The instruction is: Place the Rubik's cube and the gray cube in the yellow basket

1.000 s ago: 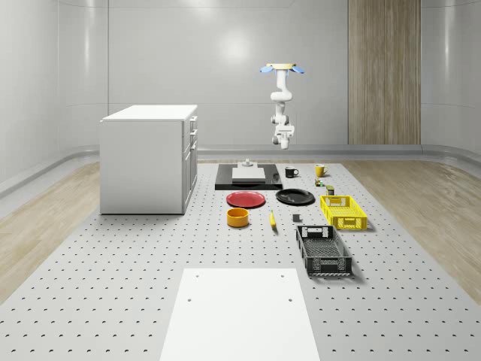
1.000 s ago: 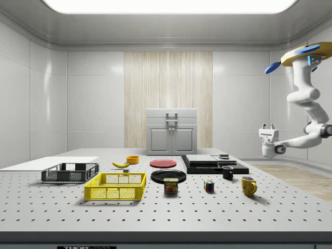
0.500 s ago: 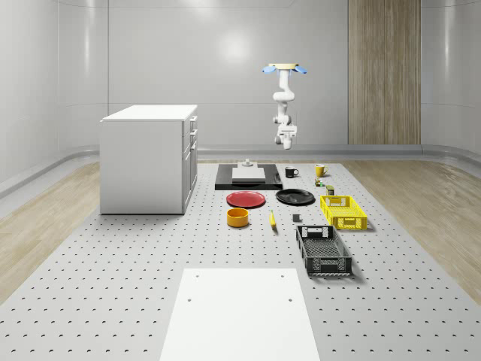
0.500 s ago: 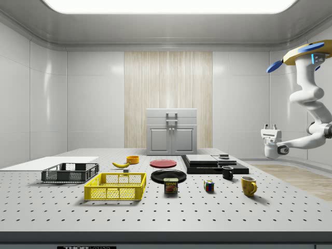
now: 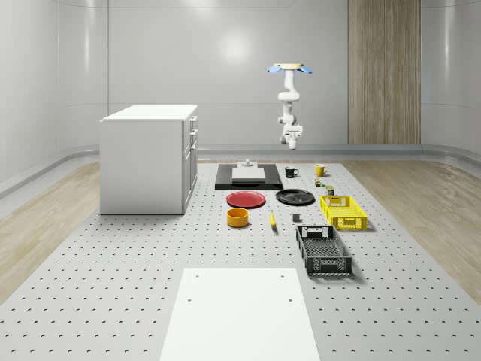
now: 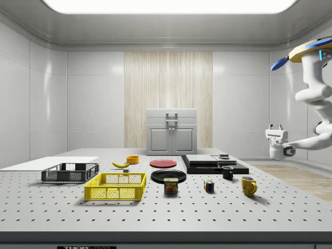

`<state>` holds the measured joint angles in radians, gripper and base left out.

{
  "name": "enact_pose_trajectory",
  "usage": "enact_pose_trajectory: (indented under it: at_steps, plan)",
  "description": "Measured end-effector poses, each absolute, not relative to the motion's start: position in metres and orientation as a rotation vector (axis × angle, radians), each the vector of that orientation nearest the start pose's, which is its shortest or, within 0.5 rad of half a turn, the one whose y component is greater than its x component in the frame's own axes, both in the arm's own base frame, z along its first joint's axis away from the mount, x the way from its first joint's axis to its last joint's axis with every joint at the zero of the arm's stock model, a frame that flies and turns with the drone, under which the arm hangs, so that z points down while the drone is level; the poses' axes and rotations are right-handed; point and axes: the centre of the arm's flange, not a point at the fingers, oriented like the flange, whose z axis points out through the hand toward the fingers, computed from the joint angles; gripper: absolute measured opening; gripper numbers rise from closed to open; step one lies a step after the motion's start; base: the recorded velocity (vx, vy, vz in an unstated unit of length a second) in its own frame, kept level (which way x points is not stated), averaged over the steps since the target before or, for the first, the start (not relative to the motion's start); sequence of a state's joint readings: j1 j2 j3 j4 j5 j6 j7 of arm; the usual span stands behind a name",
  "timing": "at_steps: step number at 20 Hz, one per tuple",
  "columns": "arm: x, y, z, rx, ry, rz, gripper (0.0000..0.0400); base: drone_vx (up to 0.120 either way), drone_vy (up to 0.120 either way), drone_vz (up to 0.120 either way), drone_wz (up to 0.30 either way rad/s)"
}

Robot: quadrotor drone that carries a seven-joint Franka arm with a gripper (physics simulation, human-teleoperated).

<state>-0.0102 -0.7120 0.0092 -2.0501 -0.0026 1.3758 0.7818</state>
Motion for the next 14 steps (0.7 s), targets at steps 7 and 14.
enact_pose_trajectory:
  at_steps: [7, 14]
  plan:
    - [0.3021, 0.0028, 0.6913, -2.91, 1.206, -0.08, 0.04, 0.023, 0.12, 0.0, 0.0]
    - [0.3016, 0.0092, 0.6909, -2.962, 1.228, -0.128, 0.04, 0.12, 0.12, 0.0, 0.0]
